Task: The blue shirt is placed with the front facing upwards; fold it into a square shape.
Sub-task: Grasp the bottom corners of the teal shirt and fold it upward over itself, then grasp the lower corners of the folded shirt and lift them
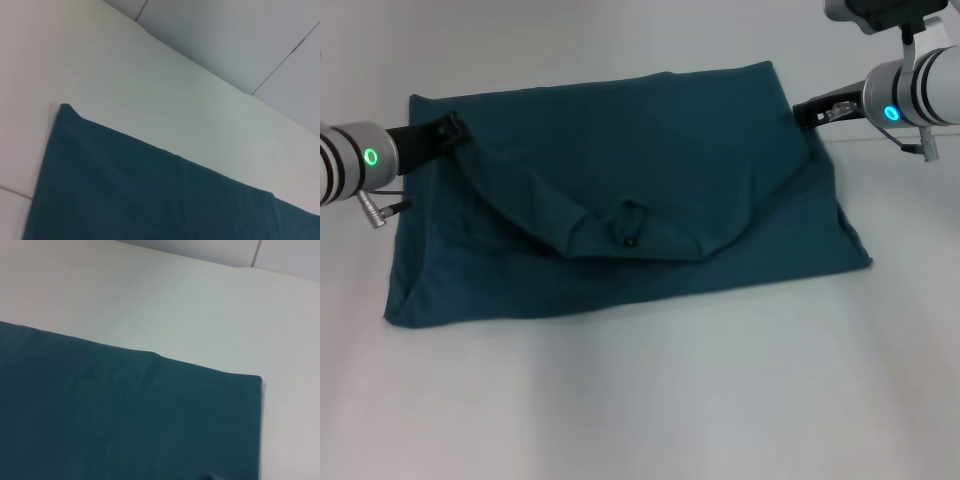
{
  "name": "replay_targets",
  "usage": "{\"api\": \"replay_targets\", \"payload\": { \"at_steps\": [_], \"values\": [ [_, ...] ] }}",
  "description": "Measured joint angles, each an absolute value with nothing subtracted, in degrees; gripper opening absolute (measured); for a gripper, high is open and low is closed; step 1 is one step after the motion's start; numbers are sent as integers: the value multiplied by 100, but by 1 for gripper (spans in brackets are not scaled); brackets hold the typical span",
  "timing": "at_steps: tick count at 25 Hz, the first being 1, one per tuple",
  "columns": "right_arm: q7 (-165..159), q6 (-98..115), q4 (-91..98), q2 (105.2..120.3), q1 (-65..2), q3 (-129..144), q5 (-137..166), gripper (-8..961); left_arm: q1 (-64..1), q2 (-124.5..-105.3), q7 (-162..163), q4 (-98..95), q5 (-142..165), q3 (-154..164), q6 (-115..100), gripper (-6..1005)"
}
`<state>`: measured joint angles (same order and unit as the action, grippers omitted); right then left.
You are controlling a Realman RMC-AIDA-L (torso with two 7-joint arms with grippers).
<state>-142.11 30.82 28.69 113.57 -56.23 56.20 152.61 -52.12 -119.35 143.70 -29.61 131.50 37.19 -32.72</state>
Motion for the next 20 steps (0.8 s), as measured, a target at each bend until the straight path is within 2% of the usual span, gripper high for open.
{"api": "replay_targets", "payload": {
  "at_steps": [3,6,11,13,15,19,20],
  "values": [
    [-14303,3307,2991,11307,-5620,5578,15238,148,-5204,-11978,14379,-3000,13141,3703,-3283,151],
    [-14344,3647,3153,11285,-5614,5386,15197,288,-5189,-12001,14390,-3045,13118,3698,-3302,152],
    [-14080,4681,3691,11230,-5365,4953,14421,528,-4948,-12021,14397,-3285,12642,3711,-3559,371],
    [-13635,5518,4174,11202,-4938,4765,13335,626,-4736,-12033,14387,-3496,12339,3717,-3755,438],
    [-13536,5729,4329,11198,-4784,4731,13058,703,-4505,-12037,14386,-3693,12062,3718,-3970,504],
    [-13194,6674,4914,11304,-4012,4703,12190,858,-3993,-11994,14355,-3995,11564,3721,-4674,667],
    [-13085,6904,4997,11335,-3819,4696,11987,865,-3923,-11986,14351,-4031,11530,3721,-4787,715]
  ]
}}
